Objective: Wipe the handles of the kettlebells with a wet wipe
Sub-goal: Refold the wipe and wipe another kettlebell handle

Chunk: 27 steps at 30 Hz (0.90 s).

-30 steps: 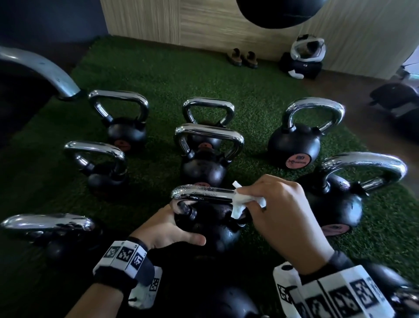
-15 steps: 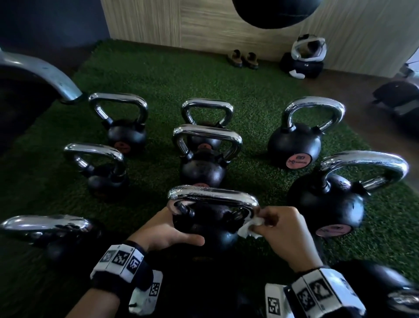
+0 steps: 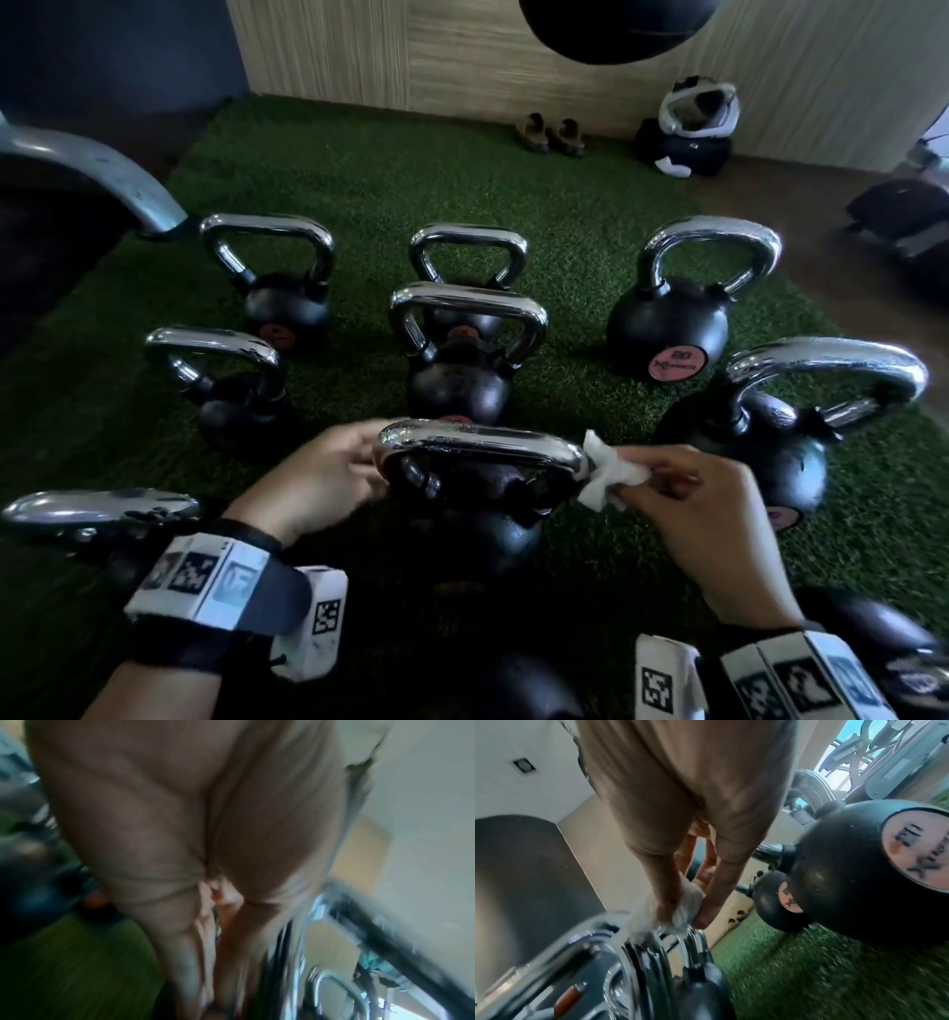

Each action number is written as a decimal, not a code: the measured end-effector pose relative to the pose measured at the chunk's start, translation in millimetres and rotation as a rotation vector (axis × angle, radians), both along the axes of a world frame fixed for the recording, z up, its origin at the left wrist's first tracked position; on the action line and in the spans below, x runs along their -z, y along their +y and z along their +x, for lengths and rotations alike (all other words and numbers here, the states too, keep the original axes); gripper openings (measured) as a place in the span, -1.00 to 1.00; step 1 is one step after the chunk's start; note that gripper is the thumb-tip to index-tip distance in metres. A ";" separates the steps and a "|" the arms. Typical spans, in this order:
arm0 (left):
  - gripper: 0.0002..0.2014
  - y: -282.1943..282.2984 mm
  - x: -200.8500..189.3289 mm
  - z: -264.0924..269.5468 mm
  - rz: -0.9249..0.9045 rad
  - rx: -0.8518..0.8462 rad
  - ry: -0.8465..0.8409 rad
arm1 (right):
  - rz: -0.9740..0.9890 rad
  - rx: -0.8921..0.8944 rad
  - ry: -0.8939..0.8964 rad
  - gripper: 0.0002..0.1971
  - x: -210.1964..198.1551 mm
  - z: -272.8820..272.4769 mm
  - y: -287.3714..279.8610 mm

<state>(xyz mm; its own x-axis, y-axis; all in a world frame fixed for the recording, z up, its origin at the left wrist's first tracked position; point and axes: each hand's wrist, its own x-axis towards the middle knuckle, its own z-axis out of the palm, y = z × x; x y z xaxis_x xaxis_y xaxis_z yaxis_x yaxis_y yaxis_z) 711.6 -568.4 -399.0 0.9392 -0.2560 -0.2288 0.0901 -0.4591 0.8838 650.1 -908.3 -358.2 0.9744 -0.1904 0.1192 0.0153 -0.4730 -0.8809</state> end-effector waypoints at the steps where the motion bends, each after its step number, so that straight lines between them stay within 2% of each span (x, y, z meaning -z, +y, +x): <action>1: -0.37 4.0 -9.3 3.6 -0.002 -0.106 -0.051 | 0.020 -0.008 -0.049 -0.63 -10.3 -1.2 1.2; 3: -0.45 1.1 -41.3 7.8 0.025 -0.248 -0.276 | 0.021 -0.054 -0.143 -0.64 -31.5 -1.8 9.5; 5: -0.66 -14.4 -78.4 1.0 -0.105 -0.246 -0.444 | 0.019 -0.111 -0.229 -0.70 -50.2 0.2 22.8; 6: -0.72 -25.3 -95.6 -4.5 -0.209 -0.202 -0.453 | 0.021 -0.138 -0.259 -0.74 -57.7 2.6 29.5; 7: -0.70 -36.4 -109.0 -9.6 -0.284 -0.133 -0.419 | 0.018 -0.169 -0.283 -0.77 -63.4 5.2 35.3; 10: -0.63 -60.8 -127.8 -17.6 -0.381 0.054 -0.278 | -0.009 -0.254 -0.378 -0.76 -74.6 15.6 50.3; 14: -0.65 -68.5 -125.5 -20.3 -0.360 0.119 -0.252 | -0.053 -0.270 -0.460 -0.80 -80.7 28.2 61.3; 18: -0.68 -68.3 -119.3 -24.7 -0.506 0.121 -0.191 | -0.050 -0.193 -0.491 -0.78 -79.1 35.8 64.3; 22: -0.72 -81.0 -108.0 -27.4 -0.589 -0.077 -0.202 | -0.117 -0.233 -0.571 -0.81 -74.0 39.0 68.8; 24: -0.74 -84.3 -105.6 -29.0 -0.561 -0.128 -0.228 | -0.147 -0.300 -0.541 -0.84 -74.2 34.5 63.5; 27: -0.85 -73.6 -107.6 -29.8 -0.398 -0.188 -0.403 | -0.156 -0.325 -0.462 -0.66 -66.5 25.5 40.6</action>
